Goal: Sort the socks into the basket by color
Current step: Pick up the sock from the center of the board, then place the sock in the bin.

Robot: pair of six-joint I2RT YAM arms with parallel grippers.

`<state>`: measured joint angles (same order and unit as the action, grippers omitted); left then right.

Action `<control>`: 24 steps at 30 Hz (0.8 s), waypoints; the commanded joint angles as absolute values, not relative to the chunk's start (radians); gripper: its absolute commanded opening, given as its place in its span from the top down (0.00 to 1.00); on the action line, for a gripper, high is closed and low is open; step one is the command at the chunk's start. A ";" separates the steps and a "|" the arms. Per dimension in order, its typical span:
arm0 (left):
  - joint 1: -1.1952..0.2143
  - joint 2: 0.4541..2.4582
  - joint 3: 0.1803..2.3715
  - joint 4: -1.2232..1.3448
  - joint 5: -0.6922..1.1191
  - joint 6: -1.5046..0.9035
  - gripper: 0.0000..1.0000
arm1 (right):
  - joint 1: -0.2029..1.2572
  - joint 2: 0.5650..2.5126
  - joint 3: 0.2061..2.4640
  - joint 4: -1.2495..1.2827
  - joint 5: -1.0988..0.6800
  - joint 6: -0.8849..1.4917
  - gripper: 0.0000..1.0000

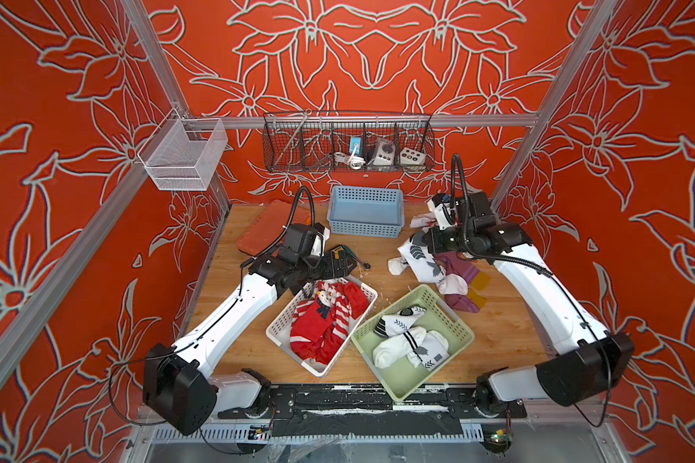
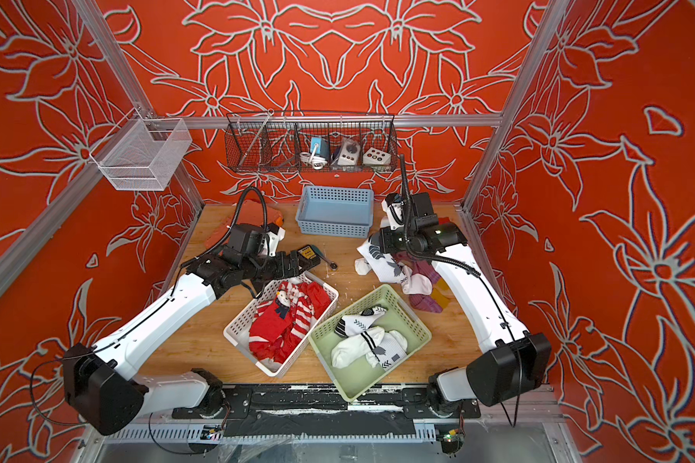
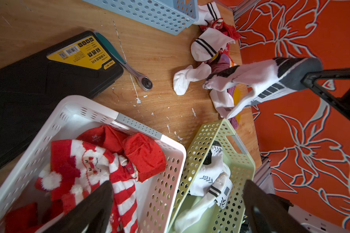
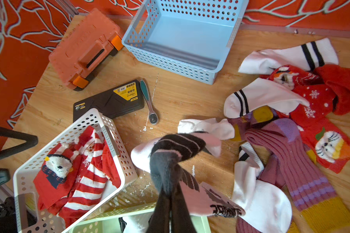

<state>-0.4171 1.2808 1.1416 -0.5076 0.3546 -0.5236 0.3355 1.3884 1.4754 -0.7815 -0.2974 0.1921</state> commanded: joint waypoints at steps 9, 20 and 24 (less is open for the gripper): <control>-0.442 1.312 1.211 -0.466 0.377 -0.504 0.04 | 0.356 1.233 1.524 -0.812 -0.378 0.141 1.00; -0.475 1.359 1.256 -0.461 0.378 -0.496 0.04 | 0.356 1.087 1.430 -0.898 -0.436 0.150 1.00; -0.490 1.378 1.268 -0.457 0.378 -0.496 0.04 | 0.356 1.021 1.351 -0.915 -0.436 0.193 1.00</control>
<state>-0.4786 1.3640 1.2442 -0.4755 0.3653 -0.5133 0.3485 1.0580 1.3914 -0.8696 -0.4164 0.1669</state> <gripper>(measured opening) 0.962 0.048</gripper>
